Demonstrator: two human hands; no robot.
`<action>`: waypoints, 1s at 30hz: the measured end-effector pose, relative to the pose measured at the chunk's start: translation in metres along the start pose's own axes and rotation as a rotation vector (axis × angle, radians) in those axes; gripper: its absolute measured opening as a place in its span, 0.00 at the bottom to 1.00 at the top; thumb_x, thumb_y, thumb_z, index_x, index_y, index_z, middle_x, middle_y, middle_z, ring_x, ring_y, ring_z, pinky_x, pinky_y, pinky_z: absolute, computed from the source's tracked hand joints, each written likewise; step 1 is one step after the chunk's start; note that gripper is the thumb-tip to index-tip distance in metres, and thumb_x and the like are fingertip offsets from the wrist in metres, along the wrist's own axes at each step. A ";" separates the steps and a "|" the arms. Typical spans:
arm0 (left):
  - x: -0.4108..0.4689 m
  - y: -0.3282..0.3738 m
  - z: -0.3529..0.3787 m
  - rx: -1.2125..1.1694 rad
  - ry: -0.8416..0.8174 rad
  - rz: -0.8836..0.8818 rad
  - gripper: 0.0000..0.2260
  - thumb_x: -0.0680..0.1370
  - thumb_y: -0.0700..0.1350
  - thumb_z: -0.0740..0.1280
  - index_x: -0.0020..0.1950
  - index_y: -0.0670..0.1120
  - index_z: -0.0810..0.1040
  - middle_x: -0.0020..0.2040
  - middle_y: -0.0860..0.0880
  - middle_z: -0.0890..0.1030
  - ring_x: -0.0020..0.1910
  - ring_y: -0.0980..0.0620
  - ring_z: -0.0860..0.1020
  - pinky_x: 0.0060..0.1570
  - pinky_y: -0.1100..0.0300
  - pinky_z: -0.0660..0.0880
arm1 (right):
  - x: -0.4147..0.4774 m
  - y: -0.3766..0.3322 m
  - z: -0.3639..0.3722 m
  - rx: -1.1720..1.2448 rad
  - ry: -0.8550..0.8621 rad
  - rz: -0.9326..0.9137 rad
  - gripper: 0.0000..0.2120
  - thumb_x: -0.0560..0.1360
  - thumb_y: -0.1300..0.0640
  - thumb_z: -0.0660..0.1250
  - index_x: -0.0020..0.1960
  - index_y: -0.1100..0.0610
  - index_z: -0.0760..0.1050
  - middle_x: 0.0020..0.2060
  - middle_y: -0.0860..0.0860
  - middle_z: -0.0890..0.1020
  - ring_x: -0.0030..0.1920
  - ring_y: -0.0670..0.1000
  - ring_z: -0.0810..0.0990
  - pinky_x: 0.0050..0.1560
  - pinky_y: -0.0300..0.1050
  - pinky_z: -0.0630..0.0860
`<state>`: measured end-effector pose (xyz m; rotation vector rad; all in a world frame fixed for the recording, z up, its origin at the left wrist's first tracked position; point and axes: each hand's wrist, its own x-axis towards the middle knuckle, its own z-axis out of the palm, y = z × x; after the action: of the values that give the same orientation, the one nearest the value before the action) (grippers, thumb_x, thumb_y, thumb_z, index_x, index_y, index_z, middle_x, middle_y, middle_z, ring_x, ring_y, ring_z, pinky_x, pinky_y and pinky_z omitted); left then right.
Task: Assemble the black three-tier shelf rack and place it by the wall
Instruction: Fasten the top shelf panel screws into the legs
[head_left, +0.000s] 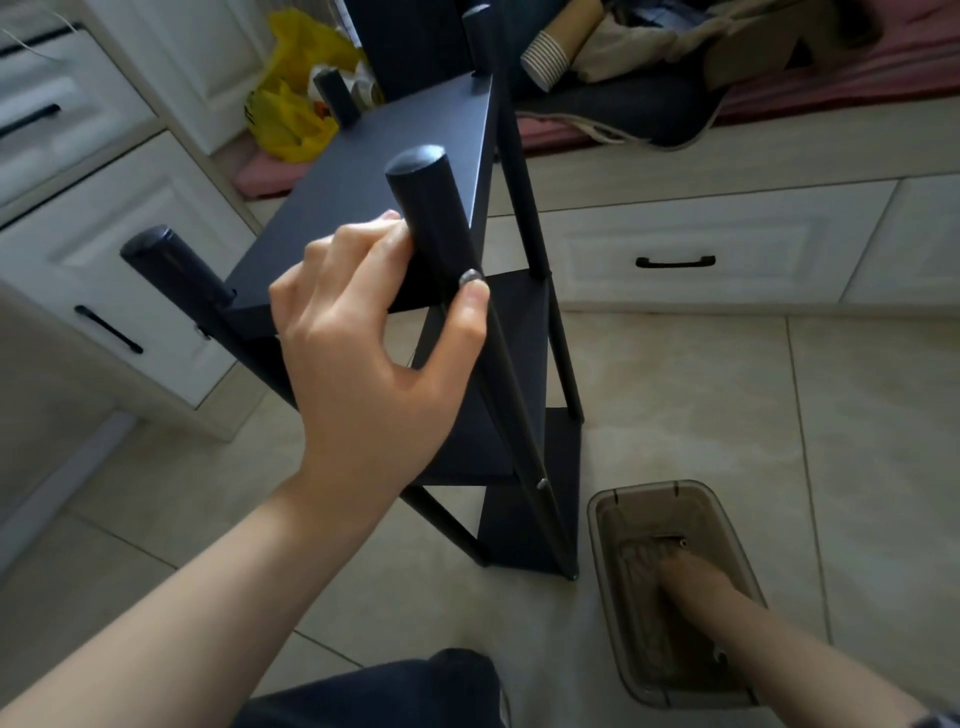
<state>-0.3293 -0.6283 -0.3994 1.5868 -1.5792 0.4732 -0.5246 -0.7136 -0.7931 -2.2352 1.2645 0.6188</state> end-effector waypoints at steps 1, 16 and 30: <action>0.000 0.000 0.000 0.002 0.000 0.000 0.15 0.80 0.51 0.65 0.55 0.41 0.82 0.51 0.52 0.78 0.54 0.46 0.78 0.62 0.43 0.69 | 0.000 -0.002 0.000 -0.006 -0.007 0.010 0.20 0.85 0.61 0.48 0.73 0.62 0.68 0.71 0.60 0.72 0.70 0.57 0.73 0.68 0.49 0.69; 0.001 0.001 0.004 -0.005 -0.003 0.007 0.14 0.80 0.50 0.64 0.57 0.41 0.82 0.51 0.53 0.76 0.54 0.49 0.76 0.58 0.37 0.72 | 0.014 0.004 0.021 -0.179 0.115 0.076 0.19 0.83 0.65 0.49 0.71 0.61 0.68 0.68 0.59 0.74 0.66 0.58 0.75 0.61 0.51 0.74; 0.005 0.004 -0.006 0.014 -0.057 -0.021 0.17 0.79 0.54 0.64 0.59 0.44 0.83 0.53 0.51 0.82 0.58 0.48 0.78 0.64 0.50 0.67 | -0.016 -0.013 -0.058 -0.078 0.089 -0.005 0.15 0.82 0.62 0.55 0.66 0.59 0.74 0.65 0.56 0.77 0.64 0.56 0.77 0.62 0.46 0.73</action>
<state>-0.3304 -0.6268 -0.3912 1.6389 -1.6034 0.4313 -0.5128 -0.7332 -0.7361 -2.3524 1.2978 0.5819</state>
